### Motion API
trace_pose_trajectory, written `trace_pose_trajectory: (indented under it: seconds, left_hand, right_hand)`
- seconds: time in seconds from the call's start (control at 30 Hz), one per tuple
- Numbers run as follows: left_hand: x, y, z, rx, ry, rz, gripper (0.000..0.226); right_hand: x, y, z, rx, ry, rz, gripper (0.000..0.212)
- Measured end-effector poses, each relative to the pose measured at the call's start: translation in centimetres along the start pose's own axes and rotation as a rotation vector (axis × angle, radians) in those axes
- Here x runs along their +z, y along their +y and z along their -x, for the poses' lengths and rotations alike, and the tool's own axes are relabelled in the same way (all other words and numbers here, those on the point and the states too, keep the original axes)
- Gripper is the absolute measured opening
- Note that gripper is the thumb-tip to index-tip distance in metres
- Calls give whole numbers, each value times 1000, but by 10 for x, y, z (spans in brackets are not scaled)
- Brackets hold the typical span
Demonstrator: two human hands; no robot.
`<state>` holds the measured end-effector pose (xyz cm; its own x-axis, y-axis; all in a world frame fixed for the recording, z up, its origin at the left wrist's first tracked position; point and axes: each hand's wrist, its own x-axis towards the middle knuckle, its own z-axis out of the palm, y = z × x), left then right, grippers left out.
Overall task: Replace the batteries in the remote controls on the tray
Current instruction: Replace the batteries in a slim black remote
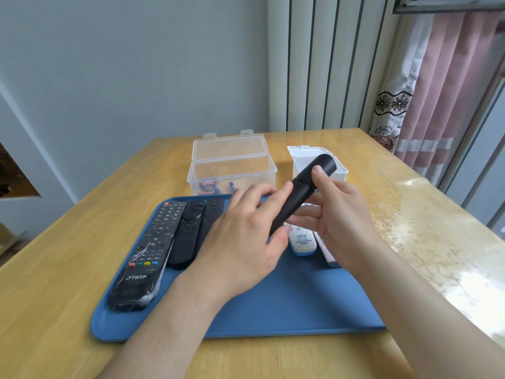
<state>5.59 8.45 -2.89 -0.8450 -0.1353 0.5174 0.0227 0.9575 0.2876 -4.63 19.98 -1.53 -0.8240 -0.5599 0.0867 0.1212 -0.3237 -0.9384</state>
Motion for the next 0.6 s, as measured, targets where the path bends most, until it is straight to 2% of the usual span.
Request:
trace_pose_trajectory:
  seconds: [0.17, 0.33, 0.43, 0.6]
  left_hand:
    - [-6, 3, 2, 76, -141, -33, 80]
    - [-9, 5, 1, 92, -263, 154, 88]
    - [-10, 9, 1, 85, -217, 243, 87]
    - [-12, 9, 0, 89, -172, 295, 86]
  right_hand:
    - [-7, -6, -3, -4, 49, 23, 32]
    - [-12, -2, -8, -10, 139, 142, 23]
    - [-9, 0, -8, -6, 173, 161, 22]
    - [-1, -1, -5, 23, 163, 24, 23]
